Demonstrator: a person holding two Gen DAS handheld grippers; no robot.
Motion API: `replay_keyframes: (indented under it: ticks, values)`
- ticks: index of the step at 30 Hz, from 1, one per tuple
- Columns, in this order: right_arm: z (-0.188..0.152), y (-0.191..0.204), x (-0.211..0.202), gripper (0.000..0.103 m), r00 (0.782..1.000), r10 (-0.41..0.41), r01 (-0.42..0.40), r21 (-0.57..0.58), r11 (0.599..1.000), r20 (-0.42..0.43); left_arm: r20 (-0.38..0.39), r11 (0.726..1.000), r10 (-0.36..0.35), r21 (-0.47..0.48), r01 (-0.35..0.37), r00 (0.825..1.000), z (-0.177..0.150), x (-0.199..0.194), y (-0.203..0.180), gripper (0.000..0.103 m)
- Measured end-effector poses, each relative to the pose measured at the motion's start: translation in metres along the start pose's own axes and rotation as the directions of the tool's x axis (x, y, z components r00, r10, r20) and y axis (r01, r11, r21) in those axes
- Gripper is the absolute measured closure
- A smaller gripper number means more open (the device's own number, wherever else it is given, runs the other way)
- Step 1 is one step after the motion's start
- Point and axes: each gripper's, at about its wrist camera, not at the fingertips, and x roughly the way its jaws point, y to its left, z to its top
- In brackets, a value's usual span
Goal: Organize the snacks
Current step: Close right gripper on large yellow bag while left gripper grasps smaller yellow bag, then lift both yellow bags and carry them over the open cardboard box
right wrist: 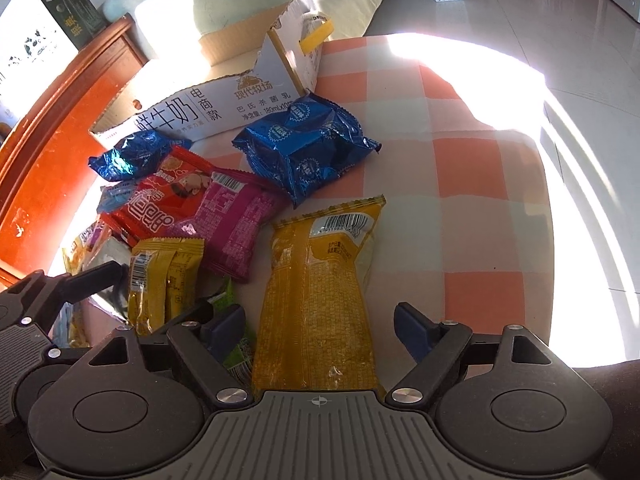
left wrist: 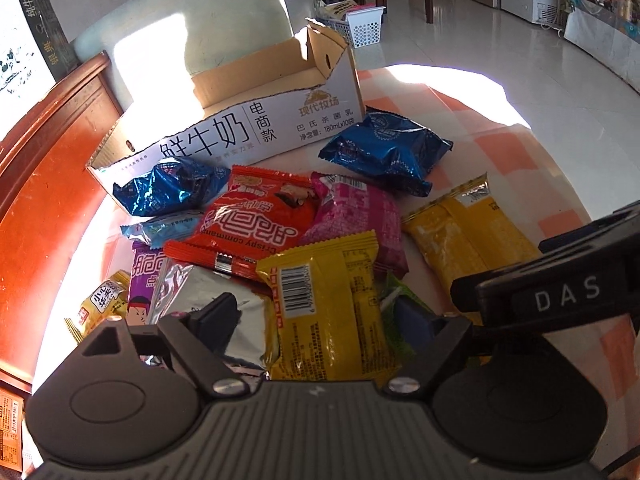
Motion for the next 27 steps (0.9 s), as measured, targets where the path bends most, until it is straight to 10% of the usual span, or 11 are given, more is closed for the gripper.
replay_keyframes:
  ticks: [6, 10, 27]
  values:
    - [-0.003, 0.001, 0.006, 0.023, 1.000, -0.008, 0.008, 0.005, 1.000, -0.001, 0.019, 1.000, 0.009, 0.009, -0.009, 1.000, -0.002, -0.001, 0.000, 0.024]
    - [-0.003, -0.001, 0.005, 0.040, 1.000, 0.016, -0.016, 0.016, 1.000, 0.009, 0.028, 1.000, -0.011, 0.015, 0.010, 1.000, -0.004, -0.004, 0.000, 0.055]
    - [-0.003, -0.001, -0.024, 0.061, 0.989, 0.126, -0.125, -0.019, 0.992, 0.071, 0.082, 0.989, -0.009, -0.149, 0.022, 0.997, -0.008, -0.027, 0.035, 0.056]
